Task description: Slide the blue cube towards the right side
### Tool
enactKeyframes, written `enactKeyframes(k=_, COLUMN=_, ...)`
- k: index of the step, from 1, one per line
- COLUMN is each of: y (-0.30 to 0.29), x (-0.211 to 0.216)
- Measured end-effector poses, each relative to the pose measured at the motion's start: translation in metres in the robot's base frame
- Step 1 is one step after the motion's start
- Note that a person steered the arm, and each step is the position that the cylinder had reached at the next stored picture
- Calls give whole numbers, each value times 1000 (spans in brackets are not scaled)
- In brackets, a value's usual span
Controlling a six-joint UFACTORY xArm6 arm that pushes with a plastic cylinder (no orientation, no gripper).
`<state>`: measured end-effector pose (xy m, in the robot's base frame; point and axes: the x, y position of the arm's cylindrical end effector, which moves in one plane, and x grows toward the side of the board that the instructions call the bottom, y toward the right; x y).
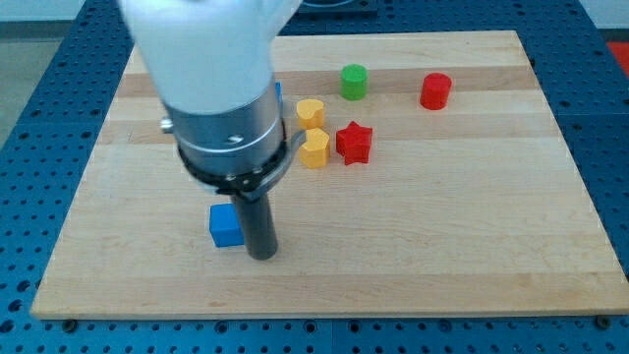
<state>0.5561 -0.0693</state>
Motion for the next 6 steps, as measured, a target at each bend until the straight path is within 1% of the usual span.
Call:
enactKeyframes(k=1, y=-50, x=22)
enactKeyframes(k=2, y=-100, x=10)
enactKeyframes(k=3, y=-83, x=-36)
enactKeyframes(k=4, y=-14, x=-37)
enactKeyframes(k=5, y=-56, x=-11)
enactKeyframes(k=6, y=-19, x=2)
